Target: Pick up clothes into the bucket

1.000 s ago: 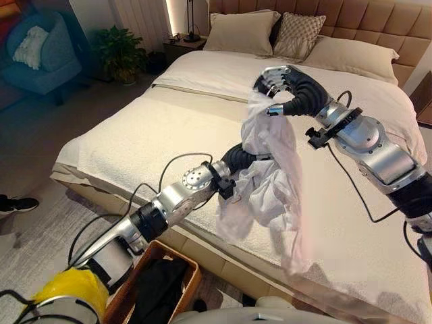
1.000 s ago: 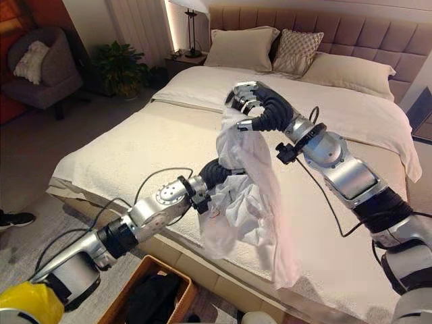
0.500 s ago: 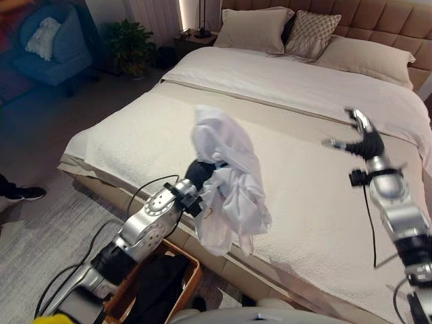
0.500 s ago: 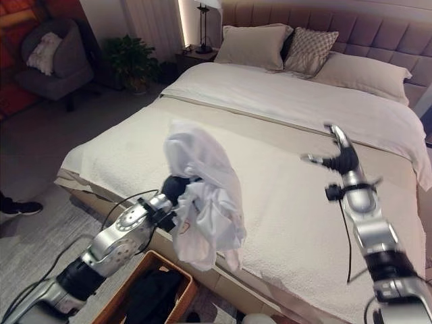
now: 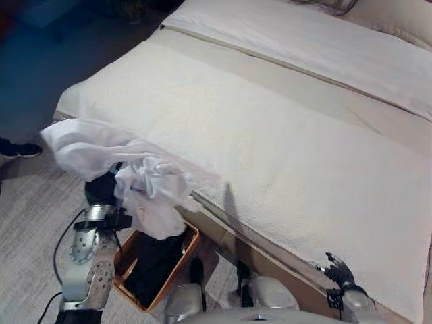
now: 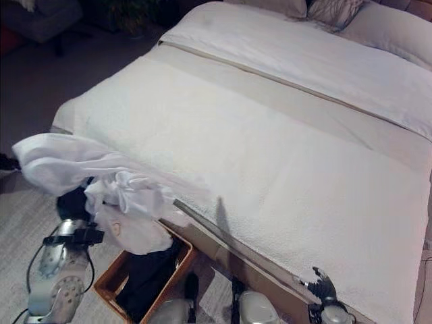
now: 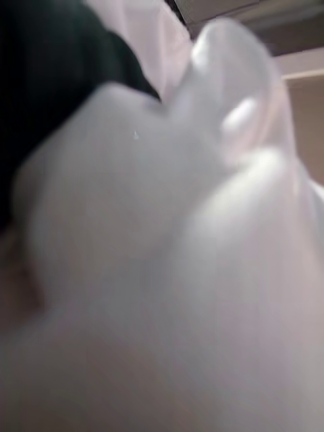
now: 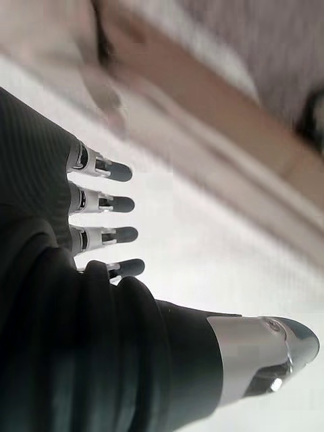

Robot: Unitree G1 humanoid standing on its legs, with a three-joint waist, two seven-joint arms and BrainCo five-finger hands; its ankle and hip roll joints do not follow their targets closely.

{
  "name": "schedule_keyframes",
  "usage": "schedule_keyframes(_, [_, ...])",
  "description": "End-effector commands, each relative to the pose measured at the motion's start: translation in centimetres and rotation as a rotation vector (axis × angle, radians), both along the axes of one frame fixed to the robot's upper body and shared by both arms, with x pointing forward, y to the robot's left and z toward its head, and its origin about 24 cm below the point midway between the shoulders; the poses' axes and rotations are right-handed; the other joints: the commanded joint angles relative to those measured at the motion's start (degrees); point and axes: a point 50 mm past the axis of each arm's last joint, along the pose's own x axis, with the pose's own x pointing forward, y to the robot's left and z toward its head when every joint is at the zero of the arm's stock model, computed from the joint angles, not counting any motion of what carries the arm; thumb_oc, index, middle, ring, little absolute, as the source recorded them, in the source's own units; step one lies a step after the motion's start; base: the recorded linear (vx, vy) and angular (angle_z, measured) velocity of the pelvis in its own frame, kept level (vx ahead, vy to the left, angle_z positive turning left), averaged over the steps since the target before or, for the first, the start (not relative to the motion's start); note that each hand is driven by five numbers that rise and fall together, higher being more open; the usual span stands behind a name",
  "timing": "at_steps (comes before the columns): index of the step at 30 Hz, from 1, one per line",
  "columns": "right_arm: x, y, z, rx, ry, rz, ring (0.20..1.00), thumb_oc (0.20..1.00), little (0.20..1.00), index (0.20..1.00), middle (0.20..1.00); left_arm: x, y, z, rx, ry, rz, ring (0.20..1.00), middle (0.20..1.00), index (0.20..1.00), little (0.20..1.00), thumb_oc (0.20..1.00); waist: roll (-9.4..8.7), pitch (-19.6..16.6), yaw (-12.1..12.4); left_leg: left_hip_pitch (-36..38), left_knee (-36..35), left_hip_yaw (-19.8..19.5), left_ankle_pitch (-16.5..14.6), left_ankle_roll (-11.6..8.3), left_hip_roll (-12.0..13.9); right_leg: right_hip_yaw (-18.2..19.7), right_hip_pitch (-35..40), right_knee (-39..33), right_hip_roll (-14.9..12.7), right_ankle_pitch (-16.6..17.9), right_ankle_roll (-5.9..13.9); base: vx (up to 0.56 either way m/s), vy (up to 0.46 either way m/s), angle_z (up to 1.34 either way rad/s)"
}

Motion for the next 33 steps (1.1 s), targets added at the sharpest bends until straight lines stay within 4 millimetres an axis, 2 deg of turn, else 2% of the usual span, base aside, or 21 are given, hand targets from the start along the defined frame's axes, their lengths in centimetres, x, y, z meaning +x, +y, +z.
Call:
schedule_keyframes(1, [1.2,-0.3,0.5,-0.041,-0.025,0.077,1.000,1.000,1.000,1.000,1.000,-1.0,0.6,1.6,0.127,-0.105,0.080,0.200,0.200,0.200,0.200,0.200,-2.15,-1.7,-0.5,-5.1,8.3,-0.8,-4.9,-0.37,-0.8,1.0,-0.4,1.5,-5.9,0.0,4.87,-0.03,0.044,0.03])
schedule_keyframes(5, [0.6,-0.3,0.2,-0.048,-0.005,0.075,1.000,1.000,1.000,1.000,1.000,-0.8,1.6,-0.7,0.188,0.013,0.144,0.200,0.200,0.200,0.200,0.200,-2.12,-0.2,-0.6,-6.9,9.7,-0.9,-5.0,-0.15,-1.2,1.3,-2.2,3.1,-6.3,-0.3,4.96,-0.02,0.026,0.02])
schedule_keyframes(7, [1.0,0.0,0.3,-0.049,-0.018,0.099,1.000,1.000,1.000,1.000,1.000,-0.7,2.3,-2.4,0.286,0.109,0.195,0.200,0.200,0.200,0.200,0.200,-2.19,0.8,-0.6,-8.1,10.6,-1.0,-5.2,0.03,-1.4,1.7,-3.5,4.1,-6.5,-0.3,4.97,-0.04,0.052,0.04])
schedule_keyframes(8, [1.6,0.2,0.5,-0.057,-0.045,0.117,1.000,1.000,1.000,1.000,1.000,-0.6,3.4,-3.8,0.432,0.196,0.258,0.200,0.200,0.200,0.200,0.200,-2.38,2.1,-0.7,-9.2,11.8,-0.8,-5.7,0.23,-1.4,2.2,-4.7,5.2,-6.7,-0.5,5.08,-0.04,0.048,0.01])
schedule_keyframes(9, [1.6,0.2,0.5,-0.057,-0.046,0.117,1.000,1.000,1.000,1.000,1.000,-0.6,3.4,-3.8,0.433,0.195,0.258,0.200,0.200,0.200,0.200,0.200,-2.40,1.9,-0.7,-9.4,11.7,-0.8,-5.5,0.25,-1.4,2.2,-4.9,5.1,-6.8,-0.3,5.10,-0.08,0.063,-0.07])
schedule_keyframes(10, [2.5,0.4,0.9,-0.071,-0.085,0.132,1.000,1.000,1.000,1.000,1.000,-0.1,4.1,-5.0,0.577,0.268,0.309,0.200,0.200,0.200,0.200,0.200,-2.87,3.3,-1.0,-11.1,13.0,-0.7,-5.6,0.51,-1.5,2.8,-6.6,6.1,-7.0,-0.2,5.20,-0.05,0.031,-0.10])
schedule_keyframes(11, [2.5,0.4,0.9,-0.071,-0.086,0.131,1.000,1.000,1.000,1.000,1.000,0.0,4.1,-5.0,0.578,0.266,0.309,0.200,0.200,0.200,0.200,0.200,-2.87,3.3,-0.9,-11.2,13.1,-0.7,-5.7,0.52,-1.5,2.8,-6.7,6.2,-7.0,-0.3,5.21,-0.07,0.042,-0.11])
schedule_keyframes(13, [4.2,0.8,1.6,-0.093,-0.150,0.167,1.000,1.000,1.000,1.000,1.000,1.2,5.1,-7.3,0.775,0.393,0.345,0.200,0.200,0.200,0.200,0.200,-3.54,5.2,-1.5,-13.4,14.3,0.0,-5.7,0.93,-1.4,3.9,-9.6,7.8,-7.1,-0.1,5.27,-0.08,0.050,-0.09])
schedule_keyframes(15, [5.4,1.1,2.1,-0.102,-0.195,0.182,1.000,1.000,1.000,1.000,1.000,1.8,5.7,-8.8,0.829,0.475,0.356,0.200,0.200,0.200,0.200,0.200,-4.26,6.8,-1.9,-15.3,15.8,0.4,-5.8,1.11,-1.3,4.7,-11.7,8.7,-7.1,0.2,5.34,-0.08,0.041,-0.07])
schedule_keyframes(16, [5.4,1.1,2.1,-0.102,-0.196,0.181,1.000,1.000,1.000,1.000,1.000,1.9,5.7,-8.8,0.829,0.473,0.356,0.200,0.200,0.200,0.200,0.200,-4.23,6.8,-1.8,-15.5,15.9,0.4,-5.8,1.11,-1.3,4.7,-11.8,8.8,-7.1,0.1,5.35,-0.09,0.033,-0.16])
schedule_keyframes(17, [6.5,1.4,2.7,-0.109,-0.240,0.198,1.000,1.000,1.000,1.000,1.000,2.3,6.6,-9.6,0.879,0.539,0.384,0.200,0.200,0.200,0.200,0.200,-5.12,8.4,-2.4,-17.8,17.9,0.7,-6.0,1.23,-1.2,5.4,-14.0,9.7,-6.9,0.4,5.30,-0.06,0.023,-0.16])
schedule_keyframes(19, [6.9,1.5,3.0,-0.114,-0.262,0.201,1.000,1.000,1.000,1.000,1.000,2.7,6.9,-9.6,0.908,0.549,0.396,0.200,0.200,0.200,0.200,0.200,-5.43,9.0,-2.5,-19.0,19.0,0.9,-6.2,1.29,-1.0,5.8,-15.2,10.2,-6.7,0.4,5.28,-0.07,0.030,-0.15])
schedule_keyframes(22, [8.8,1.9,4.1,-0.133,-0.334,0.209,1.000,1.000,1.000,1.000,1.000,3.8,7.9,-10.1,0.970,0.634,0.452,0.200,0.200,0.200,0.200,0.200,-6.80,11.9,-3.3,-23.5,23.0,1.0,-7.0,1.41,-0.7,6.6,-19.3,12.4,-6.3,0.5,5.10,-0.08,0.033,-0.12])
schedule_keyframes(24, [9.6,1.7,4.8,-0.146,-0.378,0.192,1.000,1.000,1.000,1.000,1.000,4.3,7.8,-9.9,0.974,0.635,0.470,0.200,0.200,0.200,0.200,0.200,-7.17,13.1,-3.6,-26.5,25.5,0.8,-7.7,1.42,-0.5,6.7,-21.8,14.0,-5.9,0.1,4.91,-0.06,0.015,-0.11])
schedule_keyframes(26, [10.3,1.6,5.4,-0.146,-0.407,0.183,1.000,1.000,1.000,1.000,1.000,4.1,9.1,-10.1,1.009,0.698,0.505,0.200,0.200,0.200,0.200,0.200,-7.97,13.1,-4.1,-29.6,27.4,1.0,-8.1,1.59,0.0,7.2,-25.1,15.5,-5.5,0.1,4.88,-0.05,0.005,-0.03])
schedule_keyframes(30, [11.1,1.5,6.2,-0.149,-0.451,0.165,1.000,1.000,1.000,1.000,1.000,4.1,10.2,-9.7,1.014,0.735,0.554,0.200,0.200,0.200,0.200,0.200,-8.97,13.1,-4.8,-35.0,31.4,1.6,-9.4,2.09,0.5,8.3,-30.3,17.7,-4.9,0.0,4.91,-0.03,0.028,-0.15])
schedule_keyframes(33, [11.2,1.3,6.4,-0.161,-0.458,0.150,1.000,1.000,1.000,1.000,1.000,4.5,10.6,-9.1,0.986,0.727,0.592,0.200,0.200,0.200,0.200,0.200,-9.06,13.1,-5.2,-38.3,33.3,1.7,-10.0,2.24,0.4,8.5,-33.1,18.7,-4.7,-0.1,4.94,-0.01,0.033,-0.14])
